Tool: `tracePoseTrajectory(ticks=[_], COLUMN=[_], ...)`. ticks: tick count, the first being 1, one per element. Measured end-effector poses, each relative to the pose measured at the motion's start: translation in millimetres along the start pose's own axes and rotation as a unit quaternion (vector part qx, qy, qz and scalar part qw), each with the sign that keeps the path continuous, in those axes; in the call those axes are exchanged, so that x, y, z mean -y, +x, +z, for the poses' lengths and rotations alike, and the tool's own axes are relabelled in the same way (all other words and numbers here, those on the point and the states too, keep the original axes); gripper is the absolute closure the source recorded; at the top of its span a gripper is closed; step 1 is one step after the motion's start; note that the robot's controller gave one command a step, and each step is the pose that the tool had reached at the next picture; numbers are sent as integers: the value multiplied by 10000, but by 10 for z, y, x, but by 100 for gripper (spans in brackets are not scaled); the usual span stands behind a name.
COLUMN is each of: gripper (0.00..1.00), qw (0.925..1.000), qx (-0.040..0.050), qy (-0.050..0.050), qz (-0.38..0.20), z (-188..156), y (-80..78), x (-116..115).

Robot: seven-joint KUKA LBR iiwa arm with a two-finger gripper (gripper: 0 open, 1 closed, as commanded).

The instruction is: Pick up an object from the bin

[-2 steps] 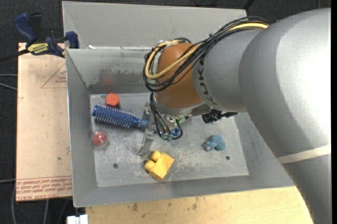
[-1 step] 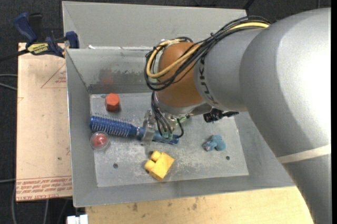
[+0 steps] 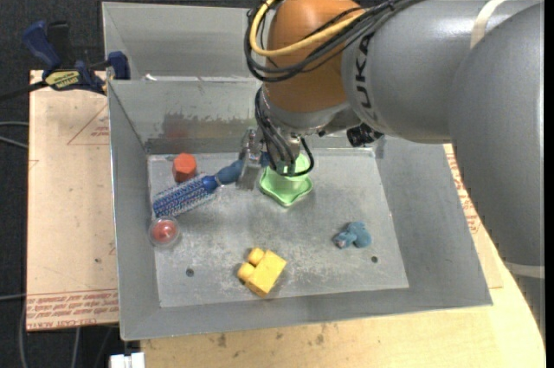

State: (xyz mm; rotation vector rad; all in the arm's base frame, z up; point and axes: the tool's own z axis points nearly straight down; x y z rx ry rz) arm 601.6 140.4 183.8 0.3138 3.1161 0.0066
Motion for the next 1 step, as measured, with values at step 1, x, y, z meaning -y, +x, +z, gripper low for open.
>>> tracePoseTrajectory(ticks=[1], gripper=[100], qw=[9998], qx=[-25], qy=[17], qz=[-201], z=[-373], y=[28], x=[-2])
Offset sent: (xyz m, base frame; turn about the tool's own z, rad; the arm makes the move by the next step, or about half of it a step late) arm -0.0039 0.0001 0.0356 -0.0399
